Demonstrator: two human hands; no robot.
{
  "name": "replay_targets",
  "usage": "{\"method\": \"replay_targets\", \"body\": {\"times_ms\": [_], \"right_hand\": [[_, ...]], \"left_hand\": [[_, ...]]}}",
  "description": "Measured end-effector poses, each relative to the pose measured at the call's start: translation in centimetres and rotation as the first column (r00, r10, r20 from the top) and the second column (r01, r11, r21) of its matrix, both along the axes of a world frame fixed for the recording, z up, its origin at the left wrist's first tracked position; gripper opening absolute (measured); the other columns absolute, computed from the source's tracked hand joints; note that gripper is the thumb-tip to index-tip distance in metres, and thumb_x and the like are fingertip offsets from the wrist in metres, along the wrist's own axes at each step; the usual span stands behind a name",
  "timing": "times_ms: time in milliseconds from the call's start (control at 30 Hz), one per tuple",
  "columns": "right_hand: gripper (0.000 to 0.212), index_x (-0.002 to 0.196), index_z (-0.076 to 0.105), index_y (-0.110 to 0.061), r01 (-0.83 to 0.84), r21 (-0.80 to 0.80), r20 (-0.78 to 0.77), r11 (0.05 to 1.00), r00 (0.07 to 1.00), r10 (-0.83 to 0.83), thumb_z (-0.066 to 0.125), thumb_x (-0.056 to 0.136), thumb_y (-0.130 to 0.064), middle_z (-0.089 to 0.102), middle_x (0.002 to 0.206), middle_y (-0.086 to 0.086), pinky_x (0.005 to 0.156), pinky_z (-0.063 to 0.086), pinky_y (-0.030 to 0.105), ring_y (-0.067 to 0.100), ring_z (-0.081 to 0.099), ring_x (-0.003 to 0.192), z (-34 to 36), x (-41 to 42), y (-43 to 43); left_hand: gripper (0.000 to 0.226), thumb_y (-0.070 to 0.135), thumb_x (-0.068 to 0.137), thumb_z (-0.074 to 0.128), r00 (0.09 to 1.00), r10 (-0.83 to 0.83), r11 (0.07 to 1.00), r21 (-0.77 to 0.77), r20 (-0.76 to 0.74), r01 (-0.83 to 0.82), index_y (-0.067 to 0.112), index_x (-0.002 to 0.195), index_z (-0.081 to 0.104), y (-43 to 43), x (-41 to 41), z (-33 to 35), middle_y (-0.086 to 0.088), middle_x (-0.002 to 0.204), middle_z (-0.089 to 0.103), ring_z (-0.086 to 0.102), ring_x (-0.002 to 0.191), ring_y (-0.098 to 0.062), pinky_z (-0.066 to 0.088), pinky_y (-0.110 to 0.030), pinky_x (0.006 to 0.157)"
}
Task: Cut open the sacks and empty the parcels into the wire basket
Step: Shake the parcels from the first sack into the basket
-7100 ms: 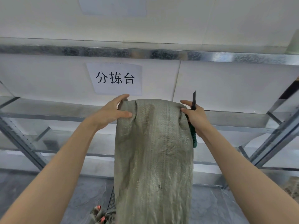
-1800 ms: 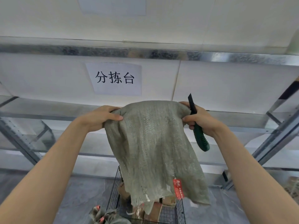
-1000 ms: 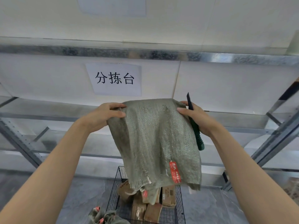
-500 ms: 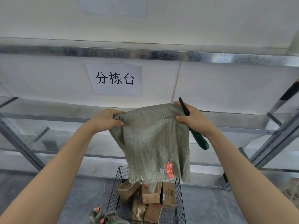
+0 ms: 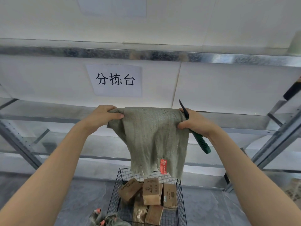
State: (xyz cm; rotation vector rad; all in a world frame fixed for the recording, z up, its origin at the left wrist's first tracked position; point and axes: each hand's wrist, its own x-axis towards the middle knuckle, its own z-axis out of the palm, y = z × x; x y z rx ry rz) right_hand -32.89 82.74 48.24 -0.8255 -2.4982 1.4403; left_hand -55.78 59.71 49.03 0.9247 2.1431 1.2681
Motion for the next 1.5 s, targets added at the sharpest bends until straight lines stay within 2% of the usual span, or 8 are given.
{"method": "replay_targets", "body": {"times_ms": [167,467,667,767,967,1100,1367,1500], "right_hand": [[0.019,0.073,0.046,-0.014,0.153,0.003,-0.099,0.988,0.983,-0.152,0.060,0.082,-0.004,0.039,0.068,0.002,0.050,0.031,0.026,0.014,0.034,0.055,-0.6,0.3,-0.1],[0.009,0.085,0.058,-0.011,0.313,-0.285,-0.267,0.906,0.882,-0.388,0.066,0.086,-0.010,0.044,0.062,0.001,0.044,0.037,0.023,0.012,0.040,0.049,-1.2,1.5,0.6],[0.008,0.085,0.056,-0.015,0.390,-0.267,-0.317,0.881,0.828,-0.463,0.056,0.094,-0.013,0.042,0.063,-0.002,0.051,0.034,0.024,0.011,0.037,0.053,-0.9,1.2,-0.1],[0.010,0.086,0.054,-0.015,0.443,-0.193,-0.338,0.876,0.808,-0.483,0.051,0.096,-0.015,0.046,0.068,-0.002,0.052,0.036,0.021,0.011,0.040,0.057,-0.9,0.9,-0.4],[0.008,0.102,0.051,-0.013,0.416,-0.087,-0.282,0.905,0.861,-0.423,0.046,0.098,-0.018,0.049,0.075,0.006,0.047,0.040,0.026,0.015,0.044,0.055,-1.6,0.8,-0.5],[0.049,0.133,0.044,-0.026,0.258,-0.135,-0.249,0.957,0.926,-0.284,0.061,0.090,-0.041,0.064,0.103,0.003,0.069,0.053,0.034,0.019,0.059,0.081,-1.4,1.4,-0.5],[0.076,0.144,0.026,-0.043,0.018,-0.123,-0.107,0.992,0.994,-0.031,0.071,0.083,-0.029,0.056,0.088,0.001,0.053,0.045,0.025,0.013,0.046,0.058,-0.4,1.9,-1.8],[0.071,0.140,0.039,-0.034,-0.004,-0.122,-0.149,0.993,0.989,-0.014,0.072,0.082,-0.011,0.054,0.085,-0.001,0.052,0.041,0.026,0.009,0.046,0.055,-0.3,1.4,-1.9]], "left_hand": [[0.032,0.011,0.085,0.068,0.983,-0.014,0.994,0.105,0.185,-0.006,0.003,0.114,0.057,-0.1,0.3,0.0,-0.011,0.097,0.061,0.060,0.085,-0.025,0.051,-0.039,0.070],[0.015,0.005,0.094,0.050,0.894,-0.002,0.954,0.270,0.447,-0.133,0.013,0.102,0.060,-0.5,-0.4,-1.3,-0.003,0.090,0.063,0.060,0.076,-0.012,0.049,-0.022,0.066],[0.017,0.024,0.095,0.052,0.851,-0.030,0.942,0.299,0.524,-0.151,0.015,0.106,0.062,0.1,0.8,-1.6,-0.002,0.093,0.065,0.063,0.080,-0.011,0.056,-0.023,0.065],[0.060,0.035,0.072,0.076,0.889,-0.087,0.974,0.225,0.449,-0.018,0.017,0.125,0.053,0.2,1.1,-1.5,-0.004,0.113,0.066,0.066,0.094,-0.015,0.057,-0.030,0.067],[0.073,0.003,0.087,0.063,0.929,0.060,0.967,0.211,0.366,-0.145,0.024,0.146,0.025,0.9,1.4,-1.1,-0.005,0.121,0.054,0.063,0.094,-0.016,0.056,-0.026,0.066],[0.078,0.000,0.091,0.056,0.907,0.093,0.941,0.261,0.410,-0.215,0.030,0.150,0.016,1.0,1.6,-1.2,-0.005,0.118,0.053,0.063,0.090,-0.016,0.053,-0.025,0.069],[0.060,-0.011,0.093,0.037,0.770,0.035,0.865,0.367,0.637,-0.343,0.027,0.138,0.041,0.5,0.8,-0.8,-0.009,0.113,0.056,0.067,0.079,-0.018,0.059,-0.025,0.059],[0.056,-0.016,0.089,0.029,0.834,-0.014,0.907,0.358,0.552,-0.221,0.019,0.122,0.057,0.2,0.4,-0.7,-0.004,0.111,0.061,0.065,0.084,-0.013,0.056,-0.022,0.062]]}}
